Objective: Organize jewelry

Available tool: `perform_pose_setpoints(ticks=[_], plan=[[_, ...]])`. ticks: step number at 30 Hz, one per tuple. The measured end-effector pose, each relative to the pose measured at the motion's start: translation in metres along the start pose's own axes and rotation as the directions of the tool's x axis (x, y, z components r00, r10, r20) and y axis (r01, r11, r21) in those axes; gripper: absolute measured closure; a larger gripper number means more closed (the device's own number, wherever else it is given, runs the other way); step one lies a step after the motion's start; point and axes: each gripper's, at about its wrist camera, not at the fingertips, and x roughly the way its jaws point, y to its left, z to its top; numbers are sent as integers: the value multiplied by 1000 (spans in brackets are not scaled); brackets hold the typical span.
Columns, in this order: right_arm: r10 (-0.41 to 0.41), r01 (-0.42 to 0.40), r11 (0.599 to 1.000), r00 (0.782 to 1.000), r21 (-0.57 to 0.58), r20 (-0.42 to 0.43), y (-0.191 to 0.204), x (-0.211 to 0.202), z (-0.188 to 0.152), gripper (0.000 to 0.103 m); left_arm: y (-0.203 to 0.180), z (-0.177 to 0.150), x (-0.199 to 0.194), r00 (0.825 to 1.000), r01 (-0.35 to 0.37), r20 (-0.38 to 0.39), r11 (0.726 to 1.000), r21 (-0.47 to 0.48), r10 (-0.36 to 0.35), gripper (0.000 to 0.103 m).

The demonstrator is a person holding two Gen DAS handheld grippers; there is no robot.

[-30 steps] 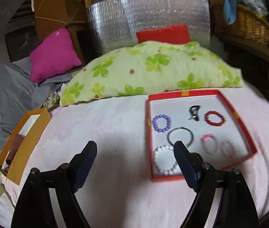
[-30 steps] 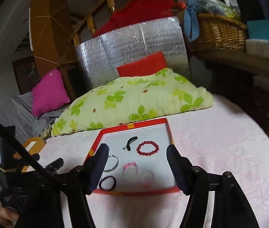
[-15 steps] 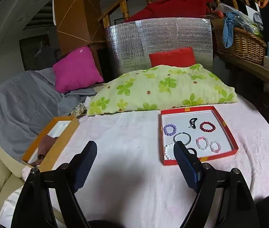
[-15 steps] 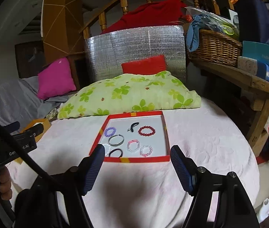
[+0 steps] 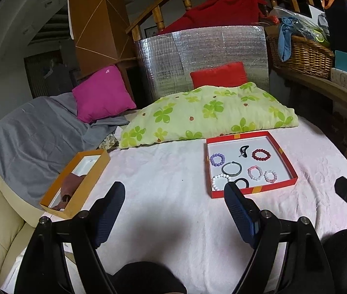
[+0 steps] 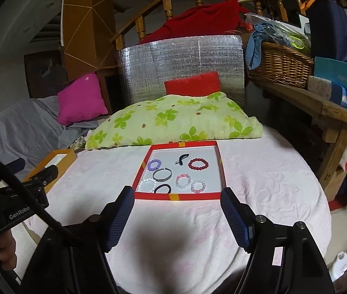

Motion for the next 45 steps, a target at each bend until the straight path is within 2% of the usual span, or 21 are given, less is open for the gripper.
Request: perform_pose_setpoints(ticks=[15,45], plan=[[-12,11,1000,1000,14,19,-4,-9,2,26,-4,2,-14,1000,2,11,1000,19,-2,20],[-12,12,1000,1000,13,20,3,-7,5,26,4,-1,-10,1000,8,-10,1000,-10,-8,20]])
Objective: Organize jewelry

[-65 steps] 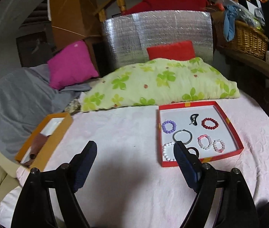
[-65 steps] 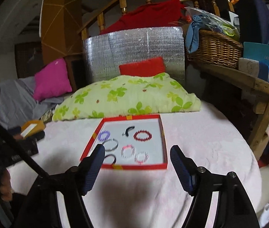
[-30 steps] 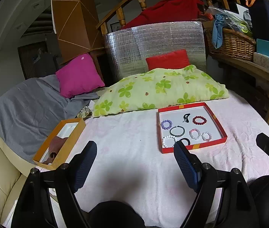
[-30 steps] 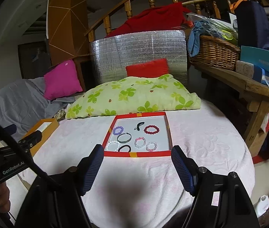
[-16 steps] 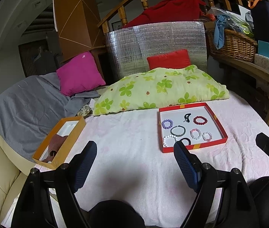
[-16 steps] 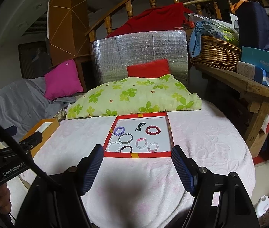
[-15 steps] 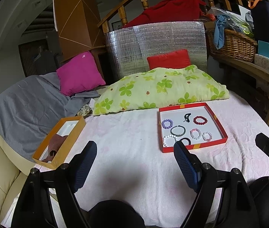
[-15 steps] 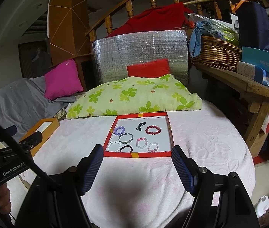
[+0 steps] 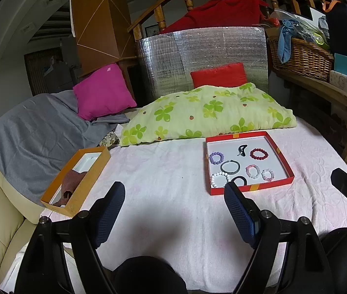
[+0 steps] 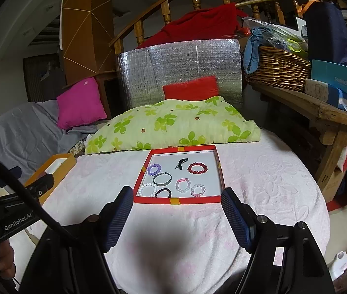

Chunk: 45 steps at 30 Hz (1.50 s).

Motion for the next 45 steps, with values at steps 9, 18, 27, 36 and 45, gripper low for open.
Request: perform_pose_setpoints(ticks=[9,18,27,36,45], plan=[[-3,3,1000,1000,7,-9,-2,2,0,25,0,-1,1,1000,3,-7,1000,-1,-3,20],[2,-2,1000,1000,15,0,0,0,3,25,3,-2,3,1000,4,-10,1000,-7,-4,20],[-2,2,1000,1000,10,-2,3,2,4,25,4,-2,4,1000,1,-14,1000,-8,-1,20],[-6,6,1000,1000,12,-10,4,6,5,25,6,-4,8,1000,7,-26,1000,-9,-7,20],[-11,12,1000,1000,12,-14,4,7,6,25,7,-5,10,999,10,-34,1000,-13,-11,19]])
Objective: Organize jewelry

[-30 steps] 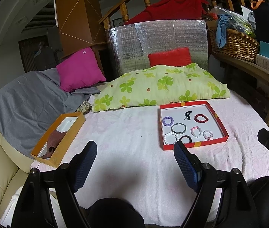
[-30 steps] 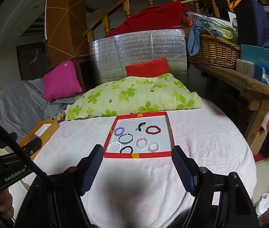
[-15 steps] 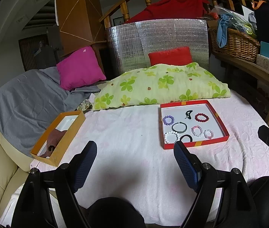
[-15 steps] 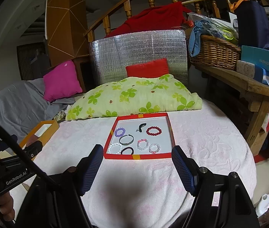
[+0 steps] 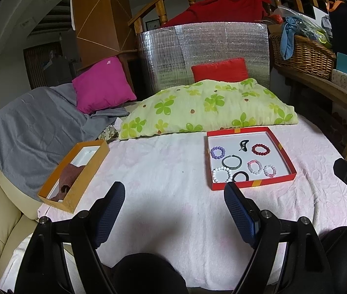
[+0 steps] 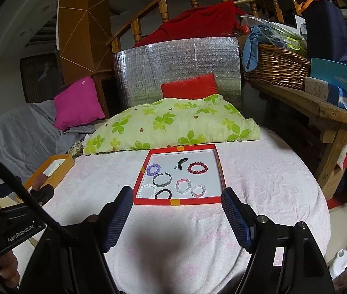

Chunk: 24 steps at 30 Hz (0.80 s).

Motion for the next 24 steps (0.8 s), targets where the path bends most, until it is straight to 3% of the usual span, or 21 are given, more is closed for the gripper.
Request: perform_pose_setpoints(ticks=[24], plan=[[4,-3,1000,1000,-7,11,4,0,8,25,4,3,0,1000,1,7,1000,-5,-1,19]])
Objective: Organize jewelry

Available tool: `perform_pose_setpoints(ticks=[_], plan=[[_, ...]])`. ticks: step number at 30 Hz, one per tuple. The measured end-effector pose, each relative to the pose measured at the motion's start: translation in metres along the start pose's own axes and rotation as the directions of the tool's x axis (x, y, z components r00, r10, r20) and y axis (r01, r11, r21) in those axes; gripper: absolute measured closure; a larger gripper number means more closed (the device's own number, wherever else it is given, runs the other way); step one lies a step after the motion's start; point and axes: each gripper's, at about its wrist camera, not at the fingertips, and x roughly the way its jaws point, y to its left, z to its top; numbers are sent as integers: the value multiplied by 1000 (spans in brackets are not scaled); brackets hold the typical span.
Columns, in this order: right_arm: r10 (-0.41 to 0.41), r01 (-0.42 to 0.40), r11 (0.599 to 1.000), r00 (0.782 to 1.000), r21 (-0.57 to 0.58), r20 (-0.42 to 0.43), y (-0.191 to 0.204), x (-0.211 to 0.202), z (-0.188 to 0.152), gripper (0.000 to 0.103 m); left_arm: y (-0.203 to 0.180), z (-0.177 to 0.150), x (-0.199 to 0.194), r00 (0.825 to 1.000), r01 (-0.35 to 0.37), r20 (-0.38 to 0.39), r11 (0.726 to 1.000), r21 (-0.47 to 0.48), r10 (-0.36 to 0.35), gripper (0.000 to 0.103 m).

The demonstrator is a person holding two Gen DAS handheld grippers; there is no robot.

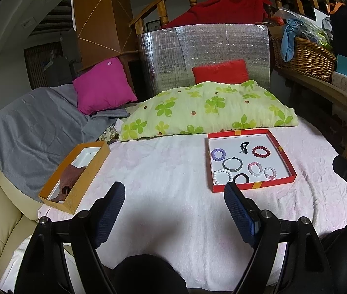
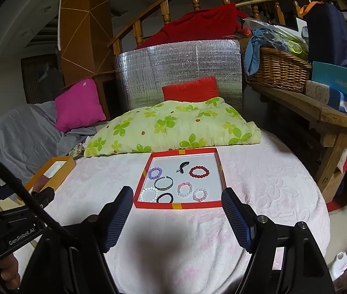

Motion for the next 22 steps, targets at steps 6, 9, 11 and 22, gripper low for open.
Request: perform_pose_setpoints(ticks=[6,9,11,22], plan=[[2,-2,1000,1000,-1,-2,0,3,1,25,1,1,4,1000,1,-8,1000,3,-1,19],[4,-4,1000,1000,-1,-7,0,8,2,25,1,1,6,1000,-3,-11,1000,1,3,19],[7,-7,1000,1000,-2,-12,1,11,2,25,0,2,8,1000,-6,-14,1000,1,6,19],[-7,7,1000,1000,0,-14,-9,44,4,25,1,1,39,999,20,-25,999,-31,-21,19]])
